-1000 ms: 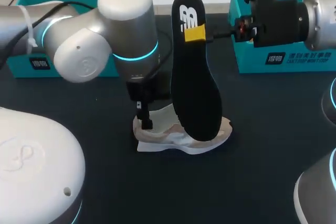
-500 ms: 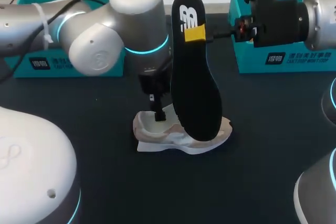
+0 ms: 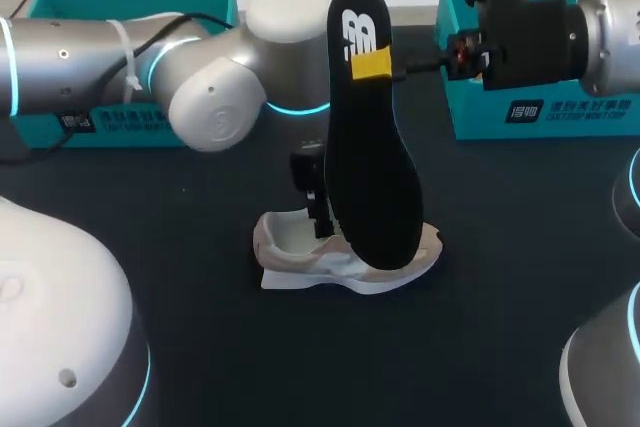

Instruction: Take the shoe out of the shoebox, open the shoe tongue, remove and reinsert the insole, then place the shoe into the shoebox

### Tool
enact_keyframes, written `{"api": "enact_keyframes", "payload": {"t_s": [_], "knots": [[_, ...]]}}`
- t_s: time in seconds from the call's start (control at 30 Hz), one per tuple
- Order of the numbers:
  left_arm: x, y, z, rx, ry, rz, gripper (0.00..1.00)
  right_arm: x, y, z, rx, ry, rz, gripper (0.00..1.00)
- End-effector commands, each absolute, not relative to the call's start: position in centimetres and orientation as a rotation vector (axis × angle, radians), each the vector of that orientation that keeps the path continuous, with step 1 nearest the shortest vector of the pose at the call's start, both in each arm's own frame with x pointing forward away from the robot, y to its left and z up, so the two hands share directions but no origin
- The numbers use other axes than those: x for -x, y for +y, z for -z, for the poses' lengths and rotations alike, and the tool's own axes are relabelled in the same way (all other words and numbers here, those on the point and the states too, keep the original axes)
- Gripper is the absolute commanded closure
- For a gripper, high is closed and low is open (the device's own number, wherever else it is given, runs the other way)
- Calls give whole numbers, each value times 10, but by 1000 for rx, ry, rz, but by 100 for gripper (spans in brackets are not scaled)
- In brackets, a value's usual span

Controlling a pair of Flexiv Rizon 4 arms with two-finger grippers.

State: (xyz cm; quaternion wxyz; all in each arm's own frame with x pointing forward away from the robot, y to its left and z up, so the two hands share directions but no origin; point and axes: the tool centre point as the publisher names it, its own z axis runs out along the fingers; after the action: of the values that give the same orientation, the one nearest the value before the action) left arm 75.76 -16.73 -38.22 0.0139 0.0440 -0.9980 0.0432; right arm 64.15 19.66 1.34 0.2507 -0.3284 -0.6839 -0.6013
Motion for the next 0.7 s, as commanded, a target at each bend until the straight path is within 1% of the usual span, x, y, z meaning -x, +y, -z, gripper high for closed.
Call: {"api": "enact_keyframes", "payload": {"t_s": [0.03,0.1,0.13,0.2,0.3,0.37,0.5,0.7], "knots": [[-758,-171,391,-138,-3099,-137,52,-643,201,-13,897,-1863,1633,100],[-756,-169,391,-140,-3097,-139,60,-643,201,-13,897,-1863,1633,100],[-756,-169,391,-142,-3096,-140,61,-643,201,-13,897,-1863,1633,100],[-755,-167,391,-146,-3094,-139,76,-643,201,-13,897,-1863,1633,100],[-755,-167,394,-153,-3090,-129,85,-643,201,-13,897,-1863,1633,100],[-754,-169,395,-155,-3087,-118,100,-643,201,-13,897,-1863,1633,100],[-751,-171,396,-110,-3061,-78,100,-643,201,-13,897,-1863,1633,100],[-758,-172,391,255,-2940,-24,100,-643,201,-13,897,-1863,1633,100]]}}
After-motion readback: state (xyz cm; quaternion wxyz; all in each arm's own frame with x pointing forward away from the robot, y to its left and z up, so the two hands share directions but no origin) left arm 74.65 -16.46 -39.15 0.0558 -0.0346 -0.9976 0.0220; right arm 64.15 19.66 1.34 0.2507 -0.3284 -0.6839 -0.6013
